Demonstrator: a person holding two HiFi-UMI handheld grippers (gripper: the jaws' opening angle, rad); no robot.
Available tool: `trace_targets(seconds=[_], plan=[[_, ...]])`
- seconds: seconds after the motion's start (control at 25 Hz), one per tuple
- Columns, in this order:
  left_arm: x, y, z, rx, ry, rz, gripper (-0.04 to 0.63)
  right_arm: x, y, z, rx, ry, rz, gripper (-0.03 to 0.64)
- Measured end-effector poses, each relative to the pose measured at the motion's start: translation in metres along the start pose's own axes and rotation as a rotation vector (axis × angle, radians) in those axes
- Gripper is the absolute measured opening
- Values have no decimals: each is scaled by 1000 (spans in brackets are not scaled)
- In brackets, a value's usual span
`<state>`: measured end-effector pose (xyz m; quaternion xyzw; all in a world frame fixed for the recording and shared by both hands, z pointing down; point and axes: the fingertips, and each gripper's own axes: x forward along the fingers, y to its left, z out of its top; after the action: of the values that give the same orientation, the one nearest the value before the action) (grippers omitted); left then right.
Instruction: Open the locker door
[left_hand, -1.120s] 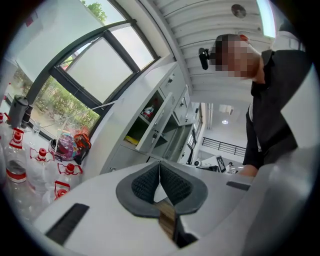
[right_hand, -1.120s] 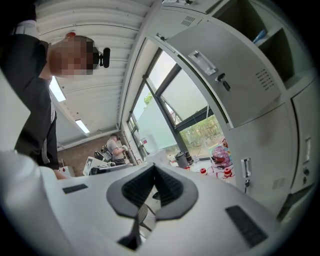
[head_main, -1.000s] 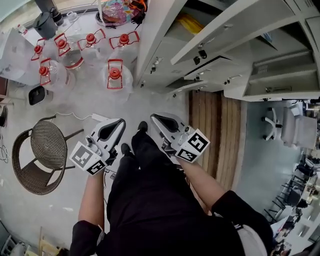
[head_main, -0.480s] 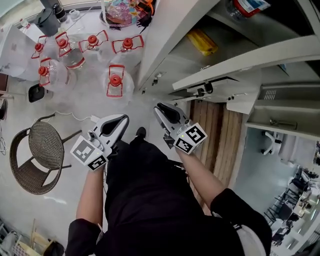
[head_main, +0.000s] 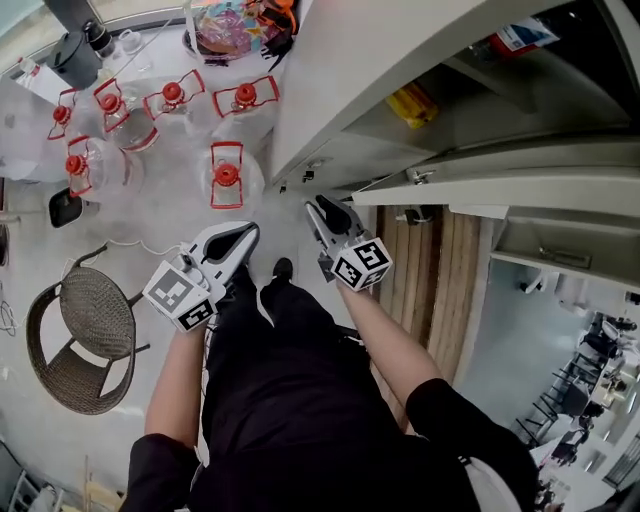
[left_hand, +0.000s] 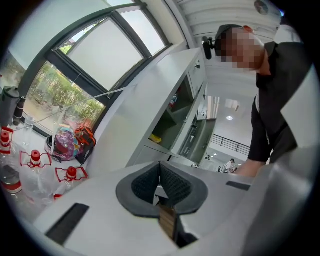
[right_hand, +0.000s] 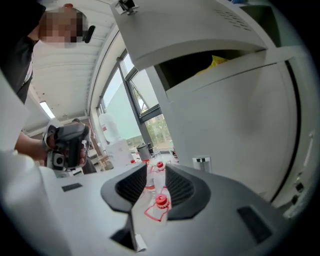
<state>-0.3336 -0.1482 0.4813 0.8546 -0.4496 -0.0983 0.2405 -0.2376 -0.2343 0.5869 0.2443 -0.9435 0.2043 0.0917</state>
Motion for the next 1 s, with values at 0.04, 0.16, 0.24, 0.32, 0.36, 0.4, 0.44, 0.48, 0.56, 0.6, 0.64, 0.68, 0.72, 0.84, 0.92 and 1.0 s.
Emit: trace_targets(seconds=[0.04,0.16,0.24,0.32,0.36,0.4,0.44,0.48,0.56,0.6,0.64,0.68,0.72,0.84,0.92,1.0], plan=[[1,4,2,1,7,-11,17,6,-5,-5,-10,6,-17,110],[2,16,5,1,42,-44,17,22,-17,-17,-79,33,-86,118],[2,23,3,-5,71,-65,17,29,-27,-24,-105,38,-152,118],[4,28,0,-13,98,-88,17,33,-39,-29,-94,34,-205,126],[6,29,-2,-15,111,-101,17,35,-43,-32,-86,30,-226,127],[7,30,-4,-16,125,-116,17,36,-47,-34,-81,25,-244,130],[9,31,-6,-16,138,-129,17,37,-50,-35,-77,21,-258,130],[10,32,-8,-15,148,-140,17,39,-54,-37,-76,17,-268,133],[12,35,-10,-12,165,-155,17,46,-62,-39,-76,8,-281,137],[12,37,-12,-10,174,-161,17,50,-65,-40,-76,4,-288,141],[11,38,-13,-9,184,-166,17,54,-68,-41,-74,0,-294,145],[11,39,-15,-8,193,-170,17,57,-70,-43,-70,-5,-301,149],[11,40,-17,-8,200,-175,17,60,-73,-43,-67,-9,-307,151],[11,42,-18,-9,215,-190,17,68,-83,-40,-62,-23,-335,158],[9,43,-19,-8,227,-196,17,73,-88,-38,-55,-29,-353,160],[8,44,-21,-8,234,-197,17,78,-90,-38,-56,-21,-363,160]])
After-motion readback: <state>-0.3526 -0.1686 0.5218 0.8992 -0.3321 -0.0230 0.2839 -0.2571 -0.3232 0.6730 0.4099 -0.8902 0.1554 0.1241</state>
